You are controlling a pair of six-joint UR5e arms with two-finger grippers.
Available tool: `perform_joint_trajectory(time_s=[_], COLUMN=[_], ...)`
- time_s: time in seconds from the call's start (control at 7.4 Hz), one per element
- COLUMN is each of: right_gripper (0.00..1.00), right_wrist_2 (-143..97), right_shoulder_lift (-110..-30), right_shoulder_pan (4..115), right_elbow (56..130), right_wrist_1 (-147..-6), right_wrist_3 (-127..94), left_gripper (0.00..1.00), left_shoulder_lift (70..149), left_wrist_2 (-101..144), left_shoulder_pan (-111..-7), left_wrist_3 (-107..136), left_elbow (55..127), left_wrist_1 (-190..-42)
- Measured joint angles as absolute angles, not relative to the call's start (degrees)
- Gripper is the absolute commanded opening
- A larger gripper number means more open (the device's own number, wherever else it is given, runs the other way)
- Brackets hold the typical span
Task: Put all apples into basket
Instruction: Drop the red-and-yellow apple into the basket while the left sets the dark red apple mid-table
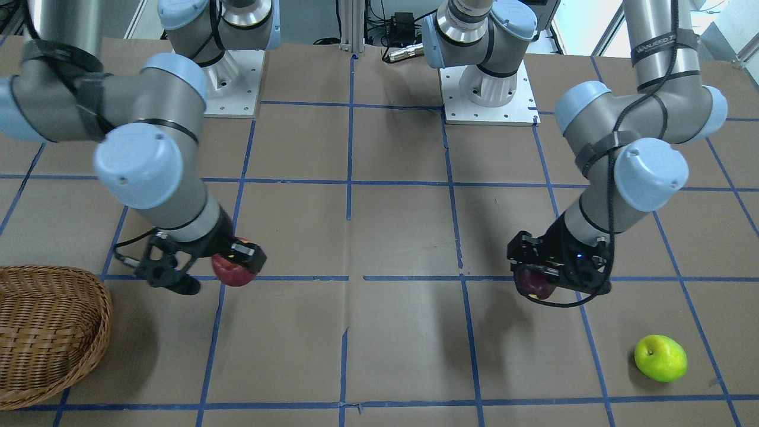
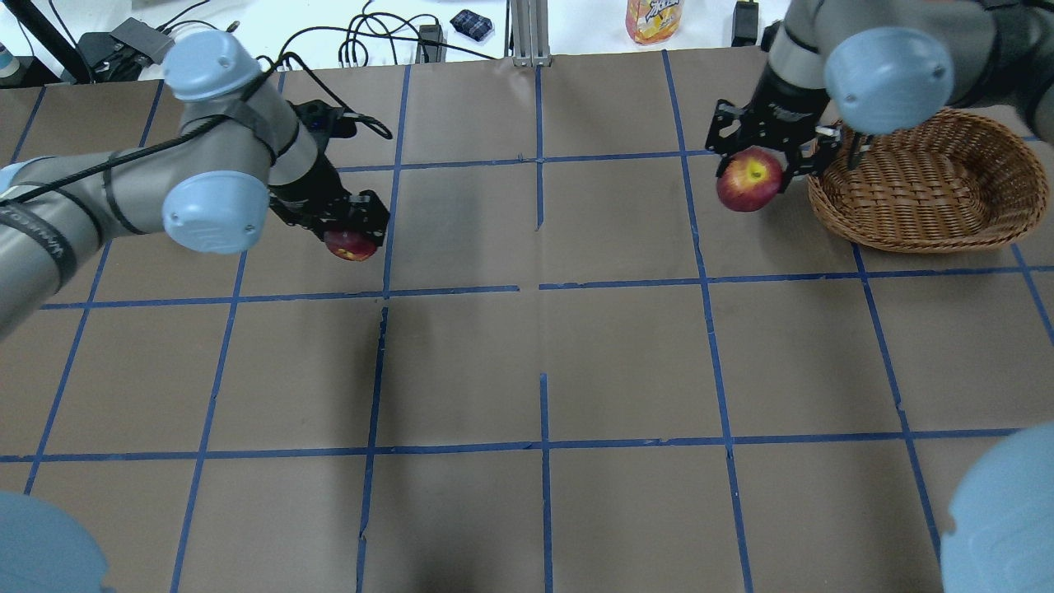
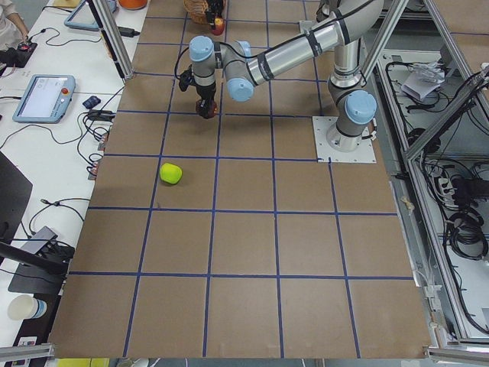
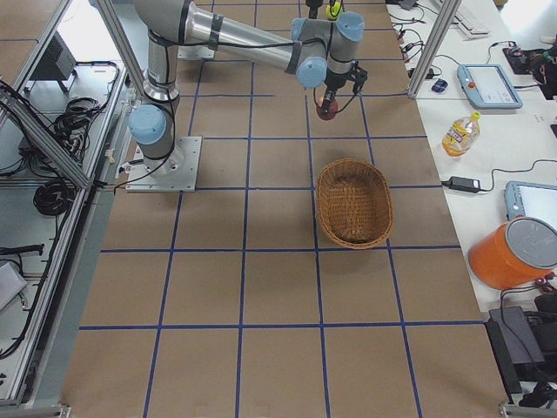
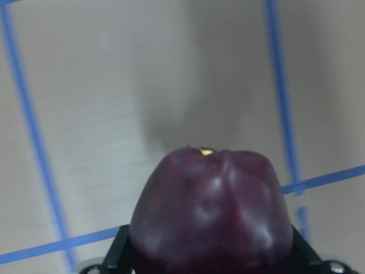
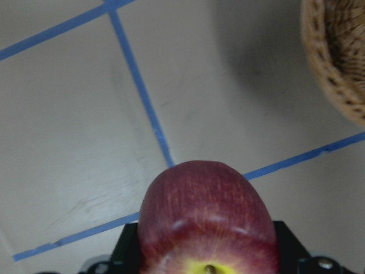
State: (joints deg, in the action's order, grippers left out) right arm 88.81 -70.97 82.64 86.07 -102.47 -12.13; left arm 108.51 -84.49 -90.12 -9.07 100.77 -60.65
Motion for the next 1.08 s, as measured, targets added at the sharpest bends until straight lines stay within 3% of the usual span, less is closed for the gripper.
perform_joint_trajectory(time_s=[0.54,0.68,0.81,0.95,1.08], right_gripper=[0.0,0.0,0.0,0.0,0.0], right_wrist_2=[94.7,94.8,94.9,94.9,94.9], right_shoulder_lift=[-66.4,-64.7,-62.6,-60.7,-59.3], right_shoulder_pan=[67.6,65.9,65.3,65.0,64.9], right_elbow=[83.2,83.1,83.1,83.0,82.9], right_wrist_1=[-103.4,-105.4,-108.8,-112.1,-114.7], right_wrist_3=[13.4,15.7,16.7,17.0,17.1], left_gripper=[0.0,0.11,0.91,1.0,1.0], left_shoulder_lift=[113.4,114.7,115.8,116.8,117.5], left_wrist_2=[-83.8,-83.8,-83.7,-83.8,-83.8], left_shoulder_pan=[-107.2,-108.6,-109.6,-110.2,-110.4], left_wrist_3=[12.1,14.4,16.0,16.6,16.7], left_elbow=[101.4,101.4,101.3,101.3,101.3], left_wrist_1=[-53.7,-52.2,-50.4,-48.8,-47.7])
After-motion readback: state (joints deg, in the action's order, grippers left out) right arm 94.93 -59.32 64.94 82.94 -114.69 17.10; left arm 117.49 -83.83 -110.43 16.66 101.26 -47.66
